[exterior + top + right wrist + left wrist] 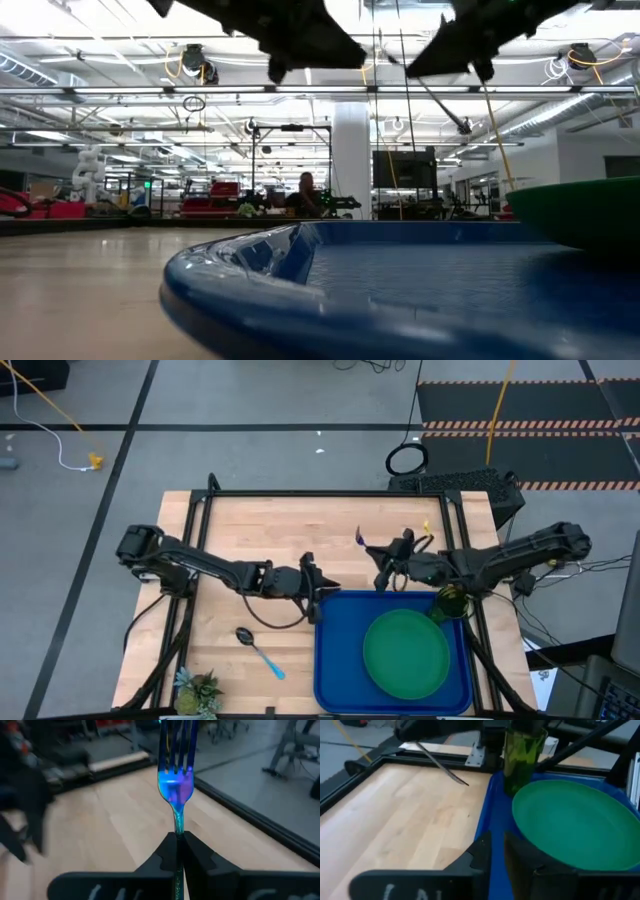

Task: Pick and place plate/cup/fork/spoon on tray
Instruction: Put the blue fork on the left side of the plate on the blue tray

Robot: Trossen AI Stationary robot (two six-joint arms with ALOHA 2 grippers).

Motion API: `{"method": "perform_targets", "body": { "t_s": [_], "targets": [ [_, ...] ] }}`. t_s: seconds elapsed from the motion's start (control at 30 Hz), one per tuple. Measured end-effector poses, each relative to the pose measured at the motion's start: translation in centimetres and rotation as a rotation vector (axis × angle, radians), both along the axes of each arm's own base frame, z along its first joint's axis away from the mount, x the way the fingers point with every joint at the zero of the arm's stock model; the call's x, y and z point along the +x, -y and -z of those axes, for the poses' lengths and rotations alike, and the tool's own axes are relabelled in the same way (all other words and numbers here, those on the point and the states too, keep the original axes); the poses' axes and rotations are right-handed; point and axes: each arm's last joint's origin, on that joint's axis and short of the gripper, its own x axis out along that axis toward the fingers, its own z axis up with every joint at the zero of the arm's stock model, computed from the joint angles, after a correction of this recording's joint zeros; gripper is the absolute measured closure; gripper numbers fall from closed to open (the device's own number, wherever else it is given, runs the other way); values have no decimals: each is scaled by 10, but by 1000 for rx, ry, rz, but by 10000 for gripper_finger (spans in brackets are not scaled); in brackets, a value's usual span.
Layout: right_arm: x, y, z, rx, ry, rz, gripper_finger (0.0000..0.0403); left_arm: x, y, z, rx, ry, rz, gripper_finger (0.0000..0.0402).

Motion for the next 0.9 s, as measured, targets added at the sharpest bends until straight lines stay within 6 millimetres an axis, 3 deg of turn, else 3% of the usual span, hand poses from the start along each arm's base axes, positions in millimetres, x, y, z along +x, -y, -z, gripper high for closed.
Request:
{"method": "perform_targets", "body": {
  "t_s": [0.3,0.43,0.63,0.9],
  "targets": [
    [-2,-41,-17,-134,151,2,403,21,2,12,6,171,-31,218],
    [5,-55,-17,-192,192,-6,403,33,3,20,60,244,-37,180],
    [12,-66,-15,-250,214,38,403,46,3,21,92,276,-122,161],
    [22,-71,-9,-274,227,32,402,59,6,28,94,278,-94,160]
  ]
}}
